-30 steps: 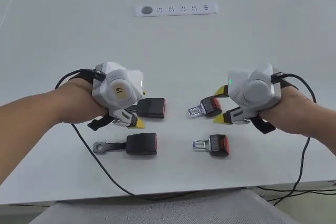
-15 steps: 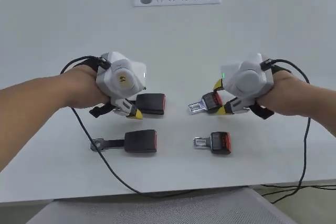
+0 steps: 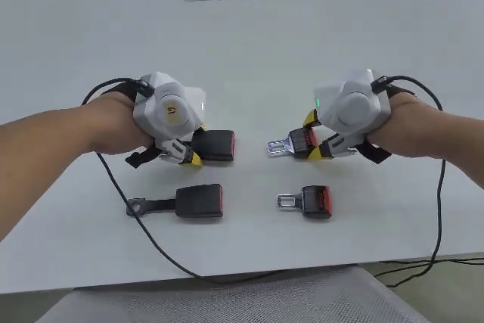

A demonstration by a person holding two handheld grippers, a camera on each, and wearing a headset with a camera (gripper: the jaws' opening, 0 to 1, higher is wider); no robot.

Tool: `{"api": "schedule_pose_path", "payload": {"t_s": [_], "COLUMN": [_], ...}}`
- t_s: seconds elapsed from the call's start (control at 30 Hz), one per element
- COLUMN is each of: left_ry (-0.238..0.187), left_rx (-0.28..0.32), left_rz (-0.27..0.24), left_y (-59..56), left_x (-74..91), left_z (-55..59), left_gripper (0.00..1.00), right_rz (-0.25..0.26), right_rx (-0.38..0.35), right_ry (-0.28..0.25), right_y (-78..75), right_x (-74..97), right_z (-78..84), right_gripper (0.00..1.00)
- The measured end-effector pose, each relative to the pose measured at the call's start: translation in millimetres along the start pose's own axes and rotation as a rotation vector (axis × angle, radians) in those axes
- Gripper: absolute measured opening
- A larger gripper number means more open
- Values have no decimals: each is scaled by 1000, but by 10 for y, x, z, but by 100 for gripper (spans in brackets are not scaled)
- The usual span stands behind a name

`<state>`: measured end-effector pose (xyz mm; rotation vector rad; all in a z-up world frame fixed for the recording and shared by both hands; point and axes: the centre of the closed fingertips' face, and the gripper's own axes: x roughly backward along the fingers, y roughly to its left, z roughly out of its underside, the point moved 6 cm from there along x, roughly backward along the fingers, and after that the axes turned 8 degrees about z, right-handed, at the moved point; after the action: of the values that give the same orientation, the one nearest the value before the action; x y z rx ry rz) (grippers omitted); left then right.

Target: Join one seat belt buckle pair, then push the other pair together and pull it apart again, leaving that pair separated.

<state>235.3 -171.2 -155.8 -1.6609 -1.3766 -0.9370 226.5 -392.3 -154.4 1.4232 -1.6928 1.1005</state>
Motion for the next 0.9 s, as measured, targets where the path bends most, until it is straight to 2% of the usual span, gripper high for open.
{"api": "schedule_pose_path", "payload": {"t_s": [0.27,0.63,0.73,0.9], "left_ry": [7,11,14,19], "left_rx": [-14,12,22,34], "left_rz": [0,-3,-6,-11], "left_y": [14,15,10,14], "left_x": [-1,6,9,1], "left_z": [-5,-1,-6,3], "left_gripper": [33,32,32,32], "right_rz": [1,8,25,31], "right_rx": [-21,-26,-17,-44], "right_ry": [-11,-1,12,2], "right_y": [-22,-10,-1,26], "right_x": [-29,-27,-29,-43], "right_z": [17,-5,-17,-54], "right_gripper": [32,32,31,31]}}
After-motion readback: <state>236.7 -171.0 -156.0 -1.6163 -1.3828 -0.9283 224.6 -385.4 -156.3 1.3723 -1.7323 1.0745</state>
